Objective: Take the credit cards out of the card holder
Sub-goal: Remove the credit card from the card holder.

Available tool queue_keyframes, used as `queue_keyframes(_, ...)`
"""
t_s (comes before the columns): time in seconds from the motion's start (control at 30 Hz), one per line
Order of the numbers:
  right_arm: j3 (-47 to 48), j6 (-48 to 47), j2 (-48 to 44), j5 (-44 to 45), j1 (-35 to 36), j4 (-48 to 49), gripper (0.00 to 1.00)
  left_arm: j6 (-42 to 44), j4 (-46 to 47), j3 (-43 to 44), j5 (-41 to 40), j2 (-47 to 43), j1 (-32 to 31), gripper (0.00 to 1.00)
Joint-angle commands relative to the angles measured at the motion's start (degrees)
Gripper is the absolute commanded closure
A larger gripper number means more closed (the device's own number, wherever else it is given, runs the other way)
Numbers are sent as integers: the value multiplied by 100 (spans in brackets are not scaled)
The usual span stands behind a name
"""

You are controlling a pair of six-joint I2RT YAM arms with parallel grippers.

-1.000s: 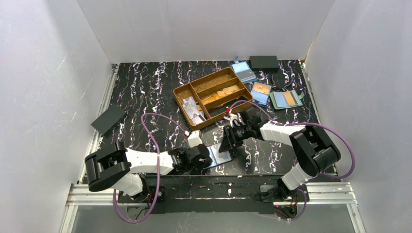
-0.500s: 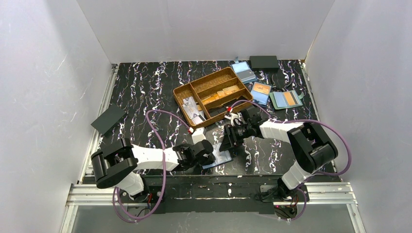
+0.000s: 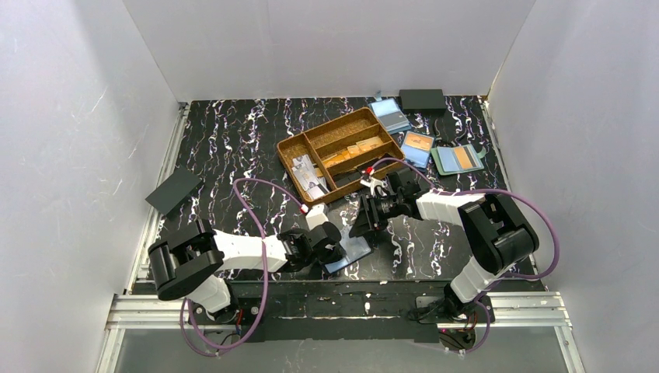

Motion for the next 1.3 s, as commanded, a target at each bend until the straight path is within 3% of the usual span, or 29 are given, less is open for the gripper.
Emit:
queue_keyframes(0.0,-126,357,-145,-814,126,361,52,1,-258,-218,-34,323,28,96)
queue_keyframes(0.23,-7,-3,118,-551,126,29,61,-47,-202,-294,-20,131,28,94)
queue_keyframes(0.57,108,-594,178,-149,195,-540,62,-161,16,-561,1,-248,80,90)
queue_keyframes(0.77,253,-919,340,-62,355,-852,68,-247,219,-699,18,-310,115,89)
queue_keyframes(0.97,321,-1103,382,-15,457,-982,82,-310,450,-778,74,-259,142,89)
queue_keyframes(1.1,345,-1183,401,-11,460,-1031,97,-340,556,-827,93,-303,160,88)
queue_keyframes(1.27,399,-1303,388,28,460,-1098,99,-355,649,-888,94,-446,175,80)
